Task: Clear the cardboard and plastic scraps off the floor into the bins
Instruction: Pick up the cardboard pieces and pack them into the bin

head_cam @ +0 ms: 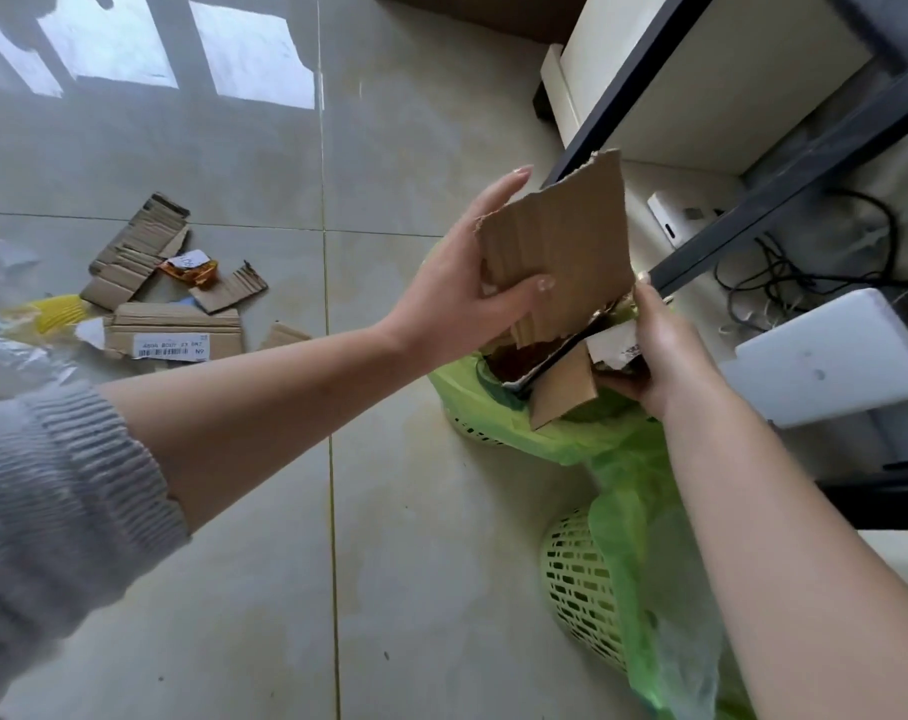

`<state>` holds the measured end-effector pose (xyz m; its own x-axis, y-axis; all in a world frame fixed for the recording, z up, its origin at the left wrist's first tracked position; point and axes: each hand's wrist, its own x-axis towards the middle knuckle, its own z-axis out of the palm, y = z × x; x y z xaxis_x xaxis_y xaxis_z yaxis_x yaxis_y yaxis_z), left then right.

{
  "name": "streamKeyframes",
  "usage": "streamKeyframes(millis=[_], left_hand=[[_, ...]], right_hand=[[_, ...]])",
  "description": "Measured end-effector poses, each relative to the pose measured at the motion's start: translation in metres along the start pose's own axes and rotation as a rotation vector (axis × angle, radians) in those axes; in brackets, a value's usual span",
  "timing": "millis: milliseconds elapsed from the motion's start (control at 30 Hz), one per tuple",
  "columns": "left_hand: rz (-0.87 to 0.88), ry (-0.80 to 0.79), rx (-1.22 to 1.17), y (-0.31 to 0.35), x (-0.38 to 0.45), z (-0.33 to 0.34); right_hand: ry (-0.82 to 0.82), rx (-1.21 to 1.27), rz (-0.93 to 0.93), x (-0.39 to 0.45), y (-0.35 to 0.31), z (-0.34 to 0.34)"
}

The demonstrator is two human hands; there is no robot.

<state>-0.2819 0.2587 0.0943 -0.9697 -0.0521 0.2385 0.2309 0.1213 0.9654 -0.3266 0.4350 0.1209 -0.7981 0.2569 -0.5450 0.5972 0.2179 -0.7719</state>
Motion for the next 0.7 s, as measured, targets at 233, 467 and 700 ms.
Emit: streamKeyframes(millis=[233,467,700], left_hand=[[0.203,-0.026,0.169,-0.002,0.004,0.012],[0.305,-0.027,0.177,-0.001,0.008,0.022],[0.308,-0.143,0.453,-0.020,0.017,0.021]], right_hand=[[0.001,-0.277,-0.181,-0.008,-0.017,-0.046],[-0.240,-0.968,-0.706,-0.028,-0.019,-0.067],[0.088,-1.028,-0.884,-0.004,0.000,-0.044]])
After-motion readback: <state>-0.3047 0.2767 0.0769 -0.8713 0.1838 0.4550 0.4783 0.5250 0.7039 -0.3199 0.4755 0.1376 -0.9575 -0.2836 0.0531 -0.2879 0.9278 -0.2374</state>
